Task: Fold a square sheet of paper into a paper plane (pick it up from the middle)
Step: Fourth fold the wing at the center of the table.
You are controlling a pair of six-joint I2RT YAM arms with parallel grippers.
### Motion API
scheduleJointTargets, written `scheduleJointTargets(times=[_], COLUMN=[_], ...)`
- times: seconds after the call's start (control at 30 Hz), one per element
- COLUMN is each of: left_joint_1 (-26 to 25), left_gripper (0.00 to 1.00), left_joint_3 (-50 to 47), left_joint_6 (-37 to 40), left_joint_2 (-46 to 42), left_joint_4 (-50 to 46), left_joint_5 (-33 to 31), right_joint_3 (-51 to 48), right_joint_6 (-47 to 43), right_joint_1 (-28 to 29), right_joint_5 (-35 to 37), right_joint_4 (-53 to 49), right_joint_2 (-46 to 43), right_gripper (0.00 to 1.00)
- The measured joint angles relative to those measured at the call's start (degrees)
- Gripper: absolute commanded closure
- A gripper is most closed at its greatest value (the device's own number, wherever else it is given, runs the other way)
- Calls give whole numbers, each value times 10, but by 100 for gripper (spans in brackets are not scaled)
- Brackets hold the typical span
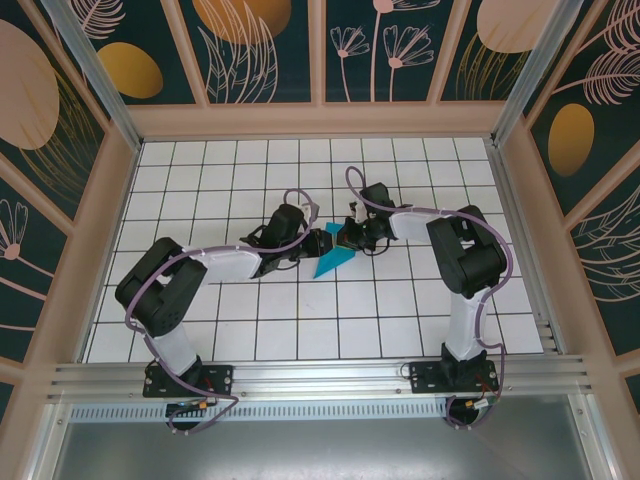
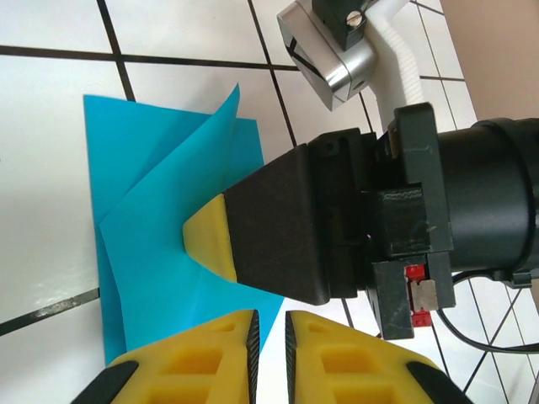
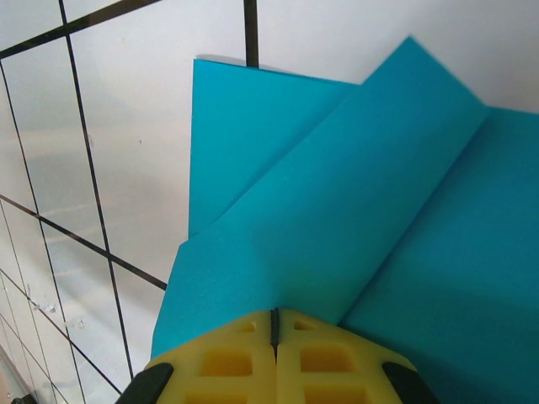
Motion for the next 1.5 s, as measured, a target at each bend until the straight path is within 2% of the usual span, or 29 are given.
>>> scheduleJointTargets(times=[0.77, 1.07, 1.5], left_joint_1=[0, 0, 0], left_gripper=[94, 100, 100], left_joint_3=[-33, -33, -33], left_joint_6=[-35, -35, -35], left_joint_2=[53, 56, 56], left_joint_4=[-17, -17, -18], left_joint_5=[17, 17, 15], right_joint_3=[0, -18, -34], right_joint_6=[2, -1, -20], right_joint_1=[0, 0, 33], right_joint_5=[0, -24, -45], right_joint_4=[1, 28, 29], right_joint_2=[0, -11, -17], right_gripper=[94, 93, 94])
